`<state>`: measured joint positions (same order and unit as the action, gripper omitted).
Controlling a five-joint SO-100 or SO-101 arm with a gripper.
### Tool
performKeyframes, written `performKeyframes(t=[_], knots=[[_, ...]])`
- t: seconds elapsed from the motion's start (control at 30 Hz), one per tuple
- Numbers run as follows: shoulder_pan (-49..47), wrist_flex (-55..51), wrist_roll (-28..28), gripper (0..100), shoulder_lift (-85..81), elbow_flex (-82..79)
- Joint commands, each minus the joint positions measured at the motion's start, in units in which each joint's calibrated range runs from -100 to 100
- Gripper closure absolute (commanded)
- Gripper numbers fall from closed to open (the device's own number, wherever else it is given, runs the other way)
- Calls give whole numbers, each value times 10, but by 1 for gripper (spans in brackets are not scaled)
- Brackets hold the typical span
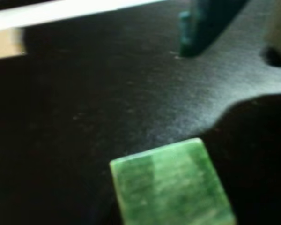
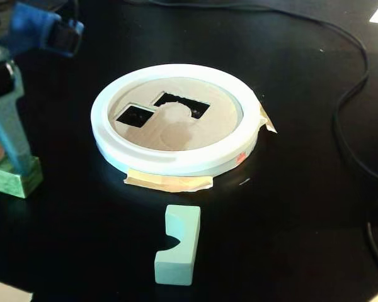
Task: Pick up the square block and drop it in corresponding square shaped hole
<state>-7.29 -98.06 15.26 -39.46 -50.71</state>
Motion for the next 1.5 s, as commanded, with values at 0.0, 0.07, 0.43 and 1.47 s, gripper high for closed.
performKeyframes(t=[0.0, 0.07, 0.43, 1.47], knots=[[-51, -8, 22, 24, 3, -17], [-82, -4, 30, 24, 3, -23], [-220, 92, 78, 25, 4, -95], [-232, 179, 74, 25, 5, -172]])
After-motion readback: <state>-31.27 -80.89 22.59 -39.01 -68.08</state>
